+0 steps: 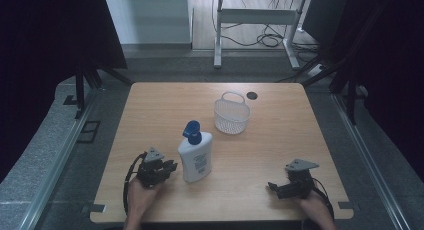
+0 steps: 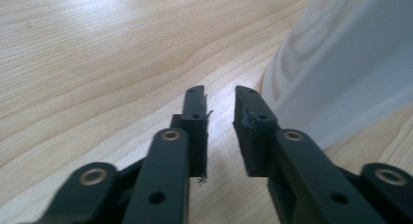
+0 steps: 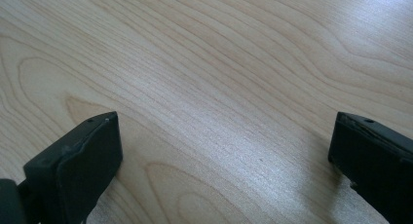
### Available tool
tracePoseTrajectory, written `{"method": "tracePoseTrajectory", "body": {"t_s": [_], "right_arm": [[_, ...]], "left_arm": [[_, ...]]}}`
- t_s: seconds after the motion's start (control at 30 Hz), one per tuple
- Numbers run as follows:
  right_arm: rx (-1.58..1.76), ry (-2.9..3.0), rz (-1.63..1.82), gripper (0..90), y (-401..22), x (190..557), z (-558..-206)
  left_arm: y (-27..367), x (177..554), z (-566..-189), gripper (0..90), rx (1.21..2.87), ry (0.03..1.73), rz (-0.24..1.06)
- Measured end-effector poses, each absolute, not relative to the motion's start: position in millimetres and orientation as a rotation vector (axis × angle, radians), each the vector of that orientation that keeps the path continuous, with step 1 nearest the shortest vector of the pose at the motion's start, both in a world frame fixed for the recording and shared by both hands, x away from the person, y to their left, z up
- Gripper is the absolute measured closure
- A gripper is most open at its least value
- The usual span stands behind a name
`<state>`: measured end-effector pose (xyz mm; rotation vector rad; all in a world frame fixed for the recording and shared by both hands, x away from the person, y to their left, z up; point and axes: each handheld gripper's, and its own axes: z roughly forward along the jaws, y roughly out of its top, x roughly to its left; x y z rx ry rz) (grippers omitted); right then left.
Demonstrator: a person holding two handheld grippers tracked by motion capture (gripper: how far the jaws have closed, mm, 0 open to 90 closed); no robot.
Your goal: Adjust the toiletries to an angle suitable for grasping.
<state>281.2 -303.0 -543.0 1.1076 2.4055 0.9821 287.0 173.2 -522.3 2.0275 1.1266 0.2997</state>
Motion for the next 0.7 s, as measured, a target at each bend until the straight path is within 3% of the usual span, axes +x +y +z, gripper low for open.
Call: {"method": "tracePoseTrajectory", "body": {"t_s": [0.2, 0.7], "right_arm": [[1.107, 2.406, 0.982, 0.0, -303.0, 281.2, -543.0], [1.106, 2.404, 0.979, 0.0, -302.8, 281.4, -542.9]], "left_arm": [[167.8, 294.7, -522.6, 87.9, 2.035, 1.109, 0.298], [145.7, 307.9, -529.4, 89.1, 2.082, 1.054, 0.257]]}}
